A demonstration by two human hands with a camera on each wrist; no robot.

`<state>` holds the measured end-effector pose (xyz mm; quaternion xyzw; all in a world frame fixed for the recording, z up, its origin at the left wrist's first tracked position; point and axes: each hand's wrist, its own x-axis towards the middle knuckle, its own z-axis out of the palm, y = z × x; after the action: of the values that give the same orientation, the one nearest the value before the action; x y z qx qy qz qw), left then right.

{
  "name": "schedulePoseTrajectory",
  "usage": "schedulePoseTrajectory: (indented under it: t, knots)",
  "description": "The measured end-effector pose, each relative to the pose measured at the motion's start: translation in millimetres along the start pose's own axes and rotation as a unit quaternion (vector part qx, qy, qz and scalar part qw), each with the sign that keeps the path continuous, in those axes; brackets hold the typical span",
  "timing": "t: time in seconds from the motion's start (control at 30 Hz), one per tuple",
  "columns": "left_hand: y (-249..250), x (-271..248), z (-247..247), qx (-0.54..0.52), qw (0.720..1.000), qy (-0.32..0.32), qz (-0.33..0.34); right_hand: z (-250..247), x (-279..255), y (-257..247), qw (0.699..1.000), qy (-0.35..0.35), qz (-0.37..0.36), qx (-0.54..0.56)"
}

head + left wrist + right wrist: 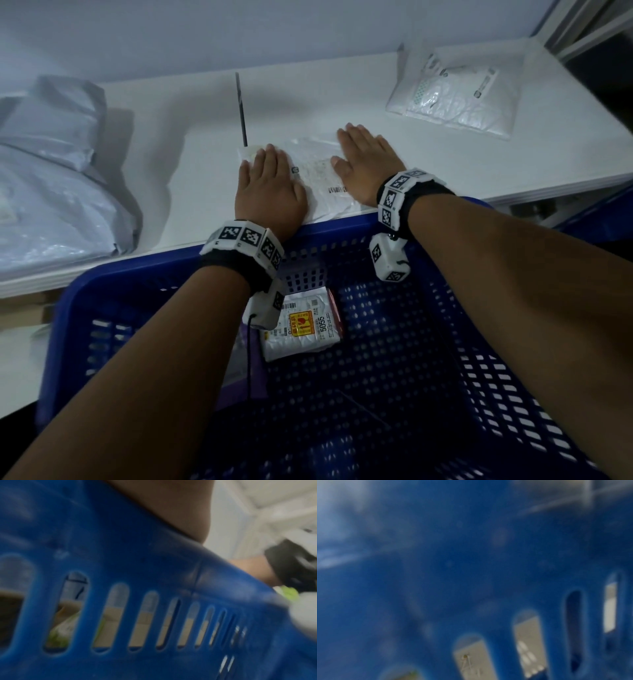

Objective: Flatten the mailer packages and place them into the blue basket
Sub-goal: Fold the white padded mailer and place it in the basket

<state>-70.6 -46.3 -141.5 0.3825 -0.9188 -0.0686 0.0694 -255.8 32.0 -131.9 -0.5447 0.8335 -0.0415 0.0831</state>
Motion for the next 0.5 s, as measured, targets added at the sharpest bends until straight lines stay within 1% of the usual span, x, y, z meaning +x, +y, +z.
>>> schedulePoseTrajectory:
  t: [0.03, 0.07, 0.1, 0.13, 0.17, 0.2, 0.23, 0.27, 0.3, 0.33, 0.37, 0.4, 0.43, 0.5]
  knots:
    - [3, -2, -3, 0.02, 0.999, 0.02, 0.018, 0, 0, -1, 1.0, 0.003, -0.001, 0.002]
    - [8, -5, -7, 0.038, 0.997, 0.045, 0.049, 0, 0, -2, 1.0, 0.009, 0.0, 0.002]
    - [17, -5, -10, 0.041, 0.992, 0.072, 0.092, 1, 1, -1, 1.0, 0.013, 0.002, -0.004]
    - [30, -4, -13, 0.02, 0.986, 0.089, 0.141, 2, 0, 0, 1.0, 0.018, 0.001, -0.015]
    - [47, -3, -15, -0.022, 0.979, 0.089, 0.185, 1, -4, 1, 0.999, 0.016, -0.005, -0.03]
    - [66, -1, -17, -0.074, 0.971, 0.073, 0.216, 2, -7, 2, 0.999, 0.013, -0.011, -0.036]
    - [84, 1, -17, -0.13, 0.964, 0.046, 0.226, 2, -10, 4, 1.0, 0.012, -0.009, -0.019]
    - [95, 5, -15, -0.187, 0.958, 0.02, 0.216, 2, -12, 6, 1.0, 0.011, -0.002, -0.003]
    - [100, 10, -11, -0.226, 0.955, 0.002, 0.193, 1, -13, 7, 1.0, 0.022, -0.002, -0.011]
    - [98, 17, -5, -0.235, 0.958, -0.008, 0.167, 4, -10, 7, 0.998, 0.032, -0.002, -0.048]
    - [91, 23, 1, -0.215, 0.966, -0.013, 0.143, 4, -7, 7, 0.996, 0.022, -0.012, -0.081]
    - [80, 30, 7, -0.183, 0.976, -0.024, 0.118, 4, -3, 6, 0.996, 0.008, -0.018, -0.083]
    - [71, 34, 11, -0.151, 0.983, -0.037, 0.094, 4, -1, 4, 0.998, -0.003, -0.01, -0.065]
    - [62, 36, 14, -0.114, 0.989, -0.062, 0.063, 0, -2, 1, 0.999, 0.004, -0.006, -0.041]
